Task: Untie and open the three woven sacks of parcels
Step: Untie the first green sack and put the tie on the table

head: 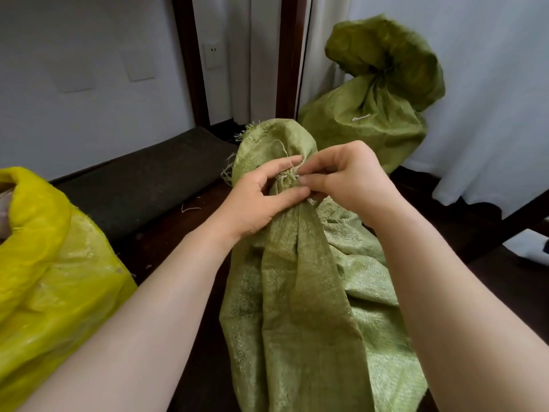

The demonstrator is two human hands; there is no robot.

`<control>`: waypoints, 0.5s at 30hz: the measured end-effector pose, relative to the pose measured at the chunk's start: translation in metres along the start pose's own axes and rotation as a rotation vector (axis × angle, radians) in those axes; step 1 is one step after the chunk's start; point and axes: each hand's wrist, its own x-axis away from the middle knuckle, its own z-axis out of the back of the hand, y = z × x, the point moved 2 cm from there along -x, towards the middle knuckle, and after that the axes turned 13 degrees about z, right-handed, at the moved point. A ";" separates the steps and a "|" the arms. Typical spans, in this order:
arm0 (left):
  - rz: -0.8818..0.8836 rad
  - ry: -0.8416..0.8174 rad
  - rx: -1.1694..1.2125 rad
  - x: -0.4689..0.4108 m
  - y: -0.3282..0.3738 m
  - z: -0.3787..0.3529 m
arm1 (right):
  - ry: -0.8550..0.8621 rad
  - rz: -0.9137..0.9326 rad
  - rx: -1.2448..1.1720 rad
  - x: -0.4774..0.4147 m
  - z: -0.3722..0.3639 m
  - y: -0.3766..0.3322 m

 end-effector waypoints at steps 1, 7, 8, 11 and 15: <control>0.004 0.013 -0.013 -0.001 -0.001 0.003 | -0.004 -0.017 -0.033 0.001 -0.002 0.001; 0.003 0.107 -0.043 -0.001 -0.001 0.001 | -0.105 -0.110 -0.058 -0.001 -0.007 0.005; 0.003 0.113 -0.031 -0.001 -0.002 -0.001 | -0.096 -0.070 0.006 -0.001 -0.009 0.003; 0.020 0.140 -0.037 -0.001 -0.003 0.001 | 0.013 -0.044 0.006 -0.002 -0.009 0.008; 0.051 0.199 0.007 -0.002 -0.007 0.006 | 0.103 -0.188 0.079 -0.001 0.010 0.019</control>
